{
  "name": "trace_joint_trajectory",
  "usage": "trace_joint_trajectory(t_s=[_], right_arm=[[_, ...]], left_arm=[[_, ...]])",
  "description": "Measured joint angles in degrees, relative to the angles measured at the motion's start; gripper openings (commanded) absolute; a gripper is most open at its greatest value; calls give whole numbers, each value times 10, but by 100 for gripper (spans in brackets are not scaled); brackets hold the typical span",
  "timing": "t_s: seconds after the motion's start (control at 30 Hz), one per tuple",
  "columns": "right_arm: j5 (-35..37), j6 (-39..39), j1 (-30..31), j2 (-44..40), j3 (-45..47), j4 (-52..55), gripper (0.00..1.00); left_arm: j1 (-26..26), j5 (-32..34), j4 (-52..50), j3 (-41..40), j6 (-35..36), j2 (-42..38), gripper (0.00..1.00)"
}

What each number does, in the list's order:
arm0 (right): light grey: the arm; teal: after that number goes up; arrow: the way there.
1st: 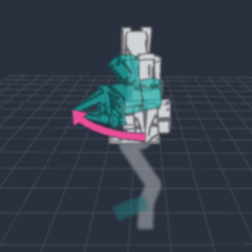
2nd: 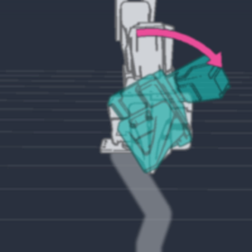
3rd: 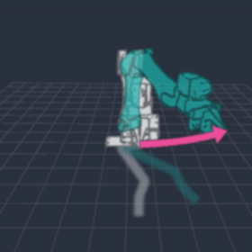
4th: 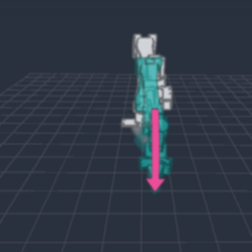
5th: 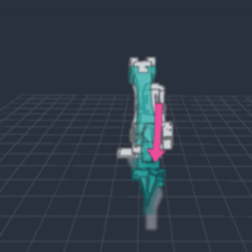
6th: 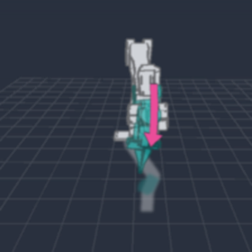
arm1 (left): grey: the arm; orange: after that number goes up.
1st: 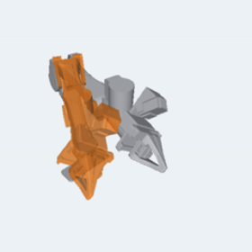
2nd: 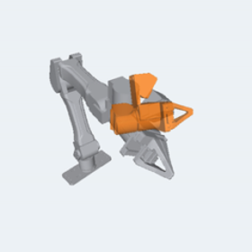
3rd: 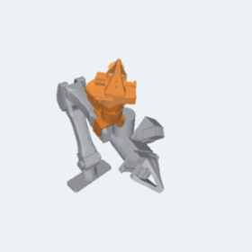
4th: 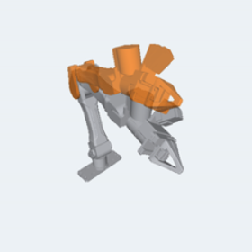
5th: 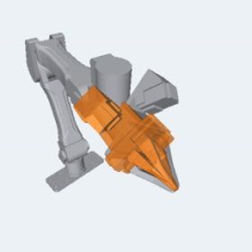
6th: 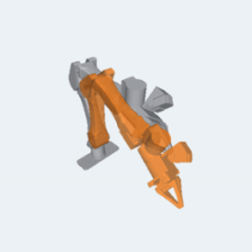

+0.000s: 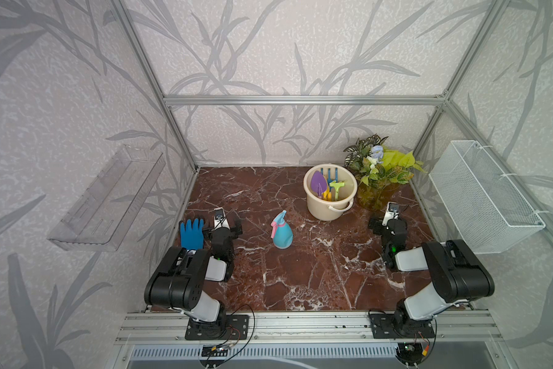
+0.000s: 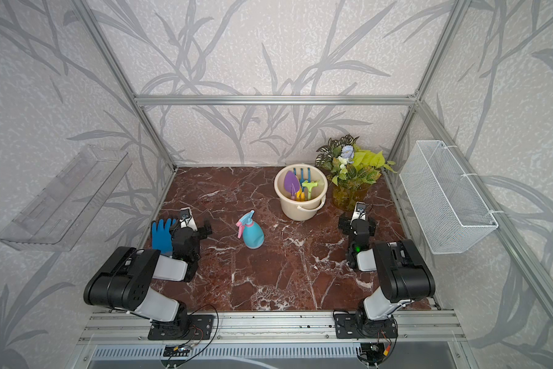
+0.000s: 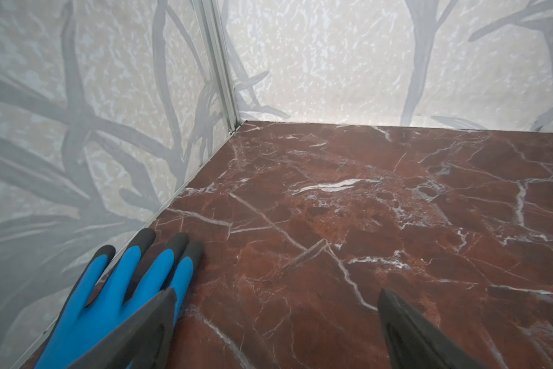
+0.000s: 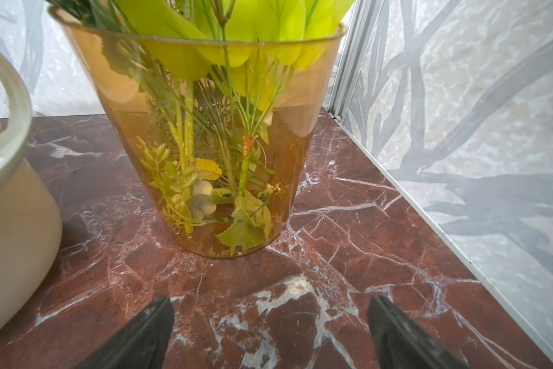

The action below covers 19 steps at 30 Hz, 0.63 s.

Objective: Organize the gardening tools
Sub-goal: Reset both arms

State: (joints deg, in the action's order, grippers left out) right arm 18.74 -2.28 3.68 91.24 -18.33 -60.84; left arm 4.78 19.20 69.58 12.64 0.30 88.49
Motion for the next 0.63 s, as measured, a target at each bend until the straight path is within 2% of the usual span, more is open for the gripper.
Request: trace_joint_trajectory(t_s=[0.4, 0.63], right_arm=[[7, 7, 15, 8, 10, -34, 99], [-22, -11, -20, 7, -14, 11, 99]], left_arm=[[-3, -17, 17, 2, -3, -3, 100], [-3, -18, 16, 2, -3, -4, 100]])
